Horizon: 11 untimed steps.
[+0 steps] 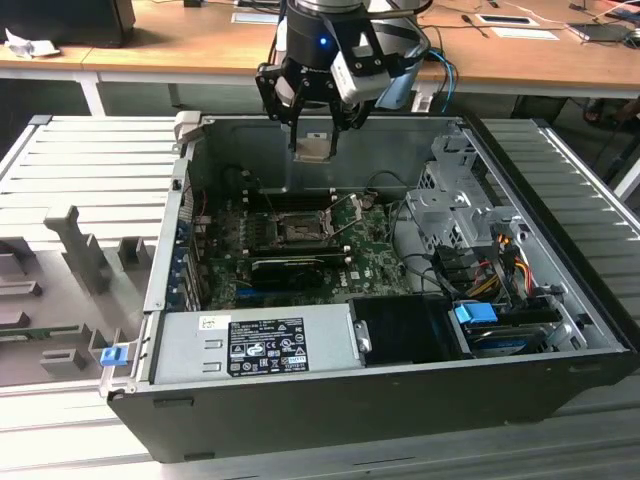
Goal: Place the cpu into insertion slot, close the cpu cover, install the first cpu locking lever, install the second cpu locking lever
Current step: 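Place the cpu into insertion slot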
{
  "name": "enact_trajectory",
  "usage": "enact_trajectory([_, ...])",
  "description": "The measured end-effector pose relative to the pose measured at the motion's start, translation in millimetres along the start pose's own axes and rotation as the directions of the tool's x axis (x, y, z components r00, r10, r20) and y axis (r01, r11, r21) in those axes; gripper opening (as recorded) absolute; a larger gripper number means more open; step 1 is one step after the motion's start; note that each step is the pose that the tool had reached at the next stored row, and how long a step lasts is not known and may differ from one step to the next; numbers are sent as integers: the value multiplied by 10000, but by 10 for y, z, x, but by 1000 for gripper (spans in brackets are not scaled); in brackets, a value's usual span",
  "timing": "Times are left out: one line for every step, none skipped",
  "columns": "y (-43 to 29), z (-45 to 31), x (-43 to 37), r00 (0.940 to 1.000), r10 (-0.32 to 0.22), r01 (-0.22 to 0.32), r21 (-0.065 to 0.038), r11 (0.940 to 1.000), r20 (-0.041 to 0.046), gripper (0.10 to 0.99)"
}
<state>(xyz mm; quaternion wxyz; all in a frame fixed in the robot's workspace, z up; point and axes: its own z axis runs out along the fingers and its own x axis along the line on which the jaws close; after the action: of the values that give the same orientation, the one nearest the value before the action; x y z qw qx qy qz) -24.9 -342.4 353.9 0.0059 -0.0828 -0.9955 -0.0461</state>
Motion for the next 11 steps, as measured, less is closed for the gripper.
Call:
enact_trajectory([0, 2, 0, 10000, 77, -77, -2, 10000, 7, 529])
enact_trajectory([-1, 3, 0, 9998, 179, -179, -3, 9998, 16, 529])
enact_trajectory([-1, 5, 0, 9996, 273, -273, -4, 9996, 25, 529])
enact_trajectory([-1, 6, 0, 9994, 347, -347, -7, 9994, 31, 529])
enact_trajectory([-1, 7, 0, 9992, 389, -389, -9, 9992, 35, 529])
enact_trajectory([-1, 8, 0, 9991, 431, -431, -9, 9991, 39, 529])
enact_trajectory([-1, 8, 0, 9990, 449, -449, -9, 9990, 41, 529])
enact_trajectory([-1, 8, 0, 9989, 461, -461, -9, 9989, 41, 529])
enact_trajectory([-1, 8, 0, 9989, 469, -469, -9, 9989, 42, 529])
enact_trajectory([-1, 8, 0, 9988, 480, -480, -9, 9988, 43, 529])
enact_trajectory([-1, 9, 0, 9987, 508, -508, -11, 9987, 46, 529])
